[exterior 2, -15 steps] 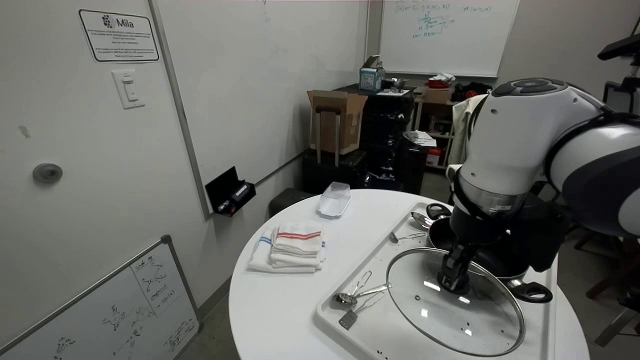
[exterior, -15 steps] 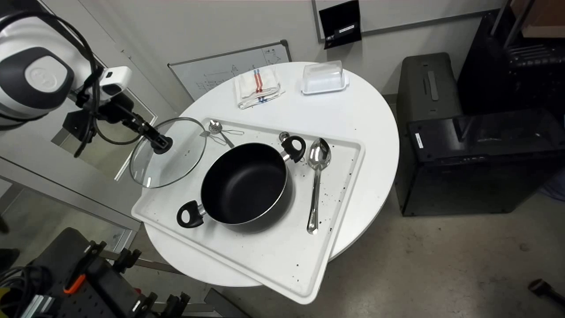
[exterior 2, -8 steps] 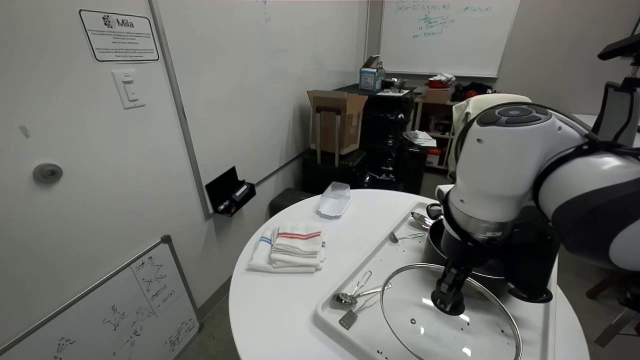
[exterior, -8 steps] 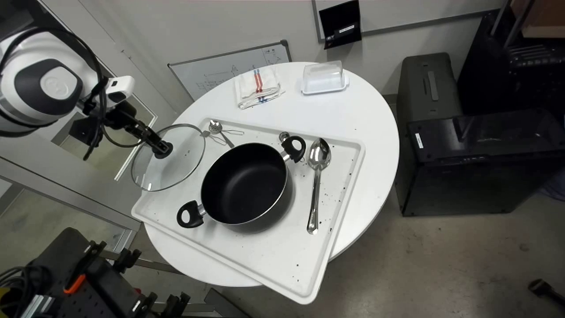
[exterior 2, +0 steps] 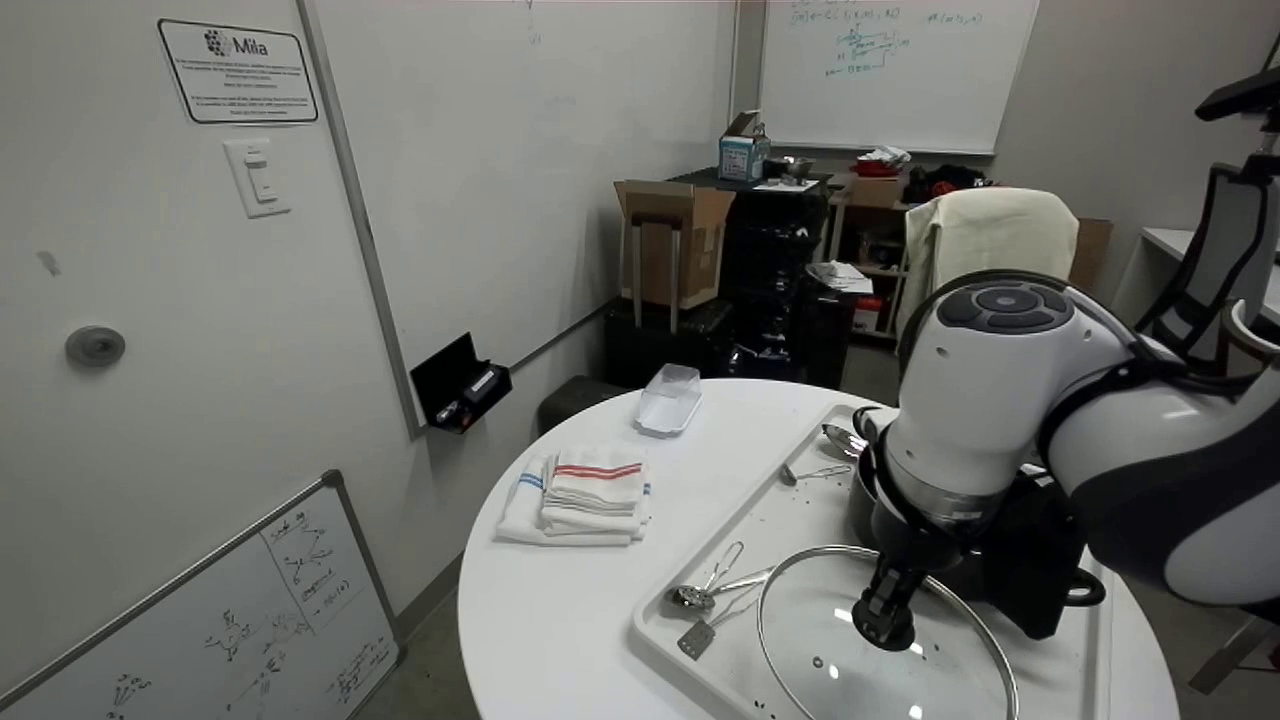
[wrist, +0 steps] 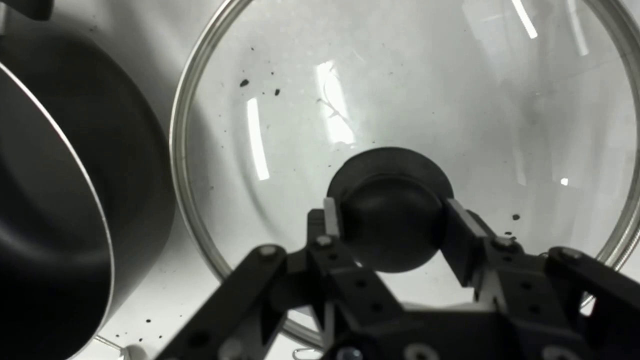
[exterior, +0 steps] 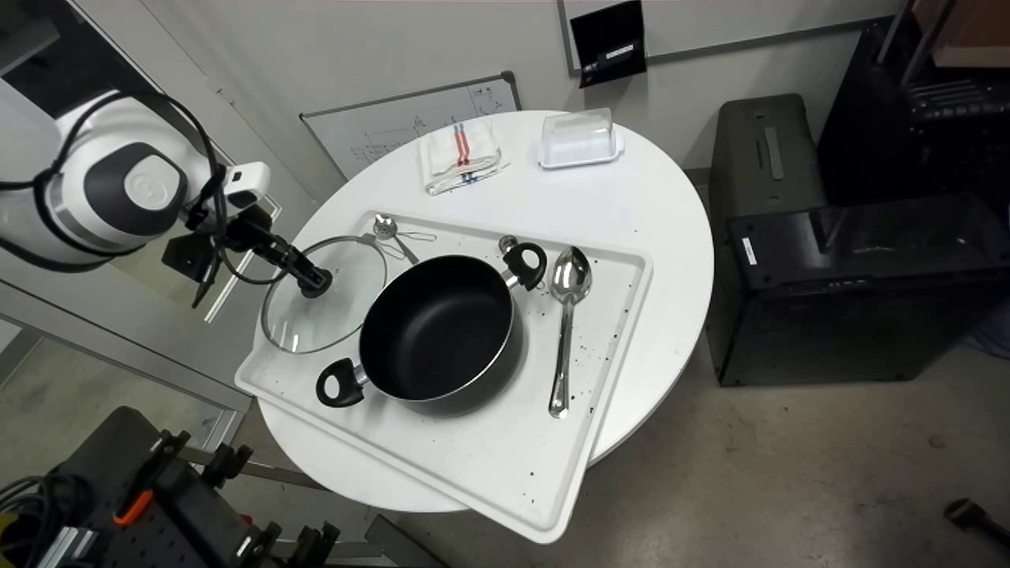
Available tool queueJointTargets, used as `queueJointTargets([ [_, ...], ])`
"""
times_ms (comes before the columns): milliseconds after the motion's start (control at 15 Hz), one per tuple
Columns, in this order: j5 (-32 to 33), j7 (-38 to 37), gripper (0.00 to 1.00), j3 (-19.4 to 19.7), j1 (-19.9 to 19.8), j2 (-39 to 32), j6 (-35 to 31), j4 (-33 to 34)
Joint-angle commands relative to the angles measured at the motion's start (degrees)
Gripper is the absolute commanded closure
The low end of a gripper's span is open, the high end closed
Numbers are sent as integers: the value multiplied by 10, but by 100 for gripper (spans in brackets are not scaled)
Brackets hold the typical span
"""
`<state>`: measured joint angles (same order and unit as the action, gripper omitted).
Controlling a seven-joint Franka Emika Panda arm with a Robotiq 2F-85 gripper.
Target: Take the lid off the pot
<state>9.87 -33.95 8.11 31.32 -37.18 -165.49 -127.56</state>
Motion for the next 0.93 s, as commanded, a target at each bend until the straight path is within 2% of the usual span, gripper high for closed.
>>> queueJointTargets([
  [0, -2, 6, 76, 32, 28, -35, -49, 18],
  [333, -29, 26, 76, 56, 52, -77, -97, 26],
  [867, -83, 68, 76, 67, 69, -115, -116, 36],
])
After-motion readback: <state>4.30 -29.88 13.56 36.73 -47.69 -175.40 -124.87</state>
